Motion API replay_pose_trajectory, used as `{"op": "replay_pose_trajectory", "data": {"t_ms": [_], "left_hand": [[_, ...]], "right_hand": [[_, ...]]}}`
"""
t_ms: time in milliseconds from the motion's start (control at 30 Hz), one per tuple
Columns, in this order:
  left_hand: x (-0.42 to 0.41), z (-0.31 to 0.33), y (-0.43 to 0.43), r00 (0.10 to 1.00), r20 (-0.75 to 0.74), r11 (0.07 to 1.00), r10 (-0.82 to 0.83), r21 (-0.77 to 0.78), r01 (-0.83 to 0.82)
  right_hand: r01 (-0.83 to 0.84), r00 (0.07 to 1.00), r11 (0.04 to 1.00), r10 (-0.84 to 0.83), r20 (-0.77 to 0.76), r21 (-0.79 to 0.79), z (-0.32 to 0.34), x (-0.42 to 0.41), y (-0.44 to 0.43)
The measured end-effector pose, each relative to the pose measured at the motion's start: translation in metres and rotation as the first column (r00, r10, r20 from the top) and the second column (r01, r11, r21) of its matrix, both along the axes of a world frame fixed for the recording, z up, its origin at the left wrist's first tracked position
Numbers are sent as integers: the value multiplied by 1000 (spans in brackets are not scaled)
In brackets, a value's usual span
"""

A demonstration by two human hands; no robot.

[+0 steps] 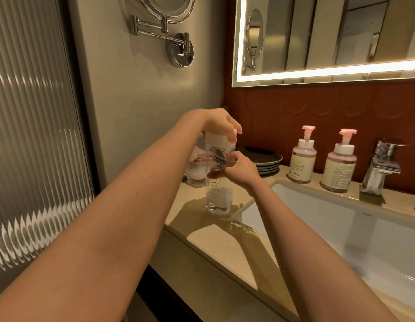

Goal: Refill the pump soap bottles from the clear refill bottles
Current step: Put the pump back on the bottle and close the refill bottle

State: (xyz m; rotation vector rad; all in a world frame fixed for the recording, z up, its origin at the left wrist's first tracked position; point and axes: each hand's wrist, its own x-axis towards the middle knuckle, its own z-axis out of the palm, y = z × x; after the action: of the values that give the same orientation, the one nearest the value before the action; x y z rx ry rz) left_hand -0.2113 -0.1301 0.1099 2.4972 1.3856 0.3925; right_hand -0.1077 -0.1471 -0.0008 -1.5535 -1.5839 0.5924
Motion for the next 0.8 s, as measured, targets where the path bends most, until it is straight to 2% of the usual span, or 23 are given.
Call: {"op": "replay_pose_trajectory", "data": {"t_ms": [133,233,300,400,533,800], "left_hand": [[1,-2,5,998,0,998,-65,24,65],[6,-13,12,994,60,992,-97,85,91],[15,-21,19,994,74,987,-83,141,72],[30,-22,34,998,-56,962,36,271,-20],[42,-17,56,968,-234,933,91,359,-1],[52,-27,111,932,-306,874,197,486,-25]], "right_hand": [[12,1000,1000,-12,1,-5,-1,3,9],[119,993,992,-119,-2,31,-7,8,18],[218,974,974,-221,56,64,-12,12,28],[298,944,952,-304,128,66,-15,17,48],[359,930,933,-361,68,41,-18,21,83],[399,913,915,-402,63,64,-31,23,152]]}}
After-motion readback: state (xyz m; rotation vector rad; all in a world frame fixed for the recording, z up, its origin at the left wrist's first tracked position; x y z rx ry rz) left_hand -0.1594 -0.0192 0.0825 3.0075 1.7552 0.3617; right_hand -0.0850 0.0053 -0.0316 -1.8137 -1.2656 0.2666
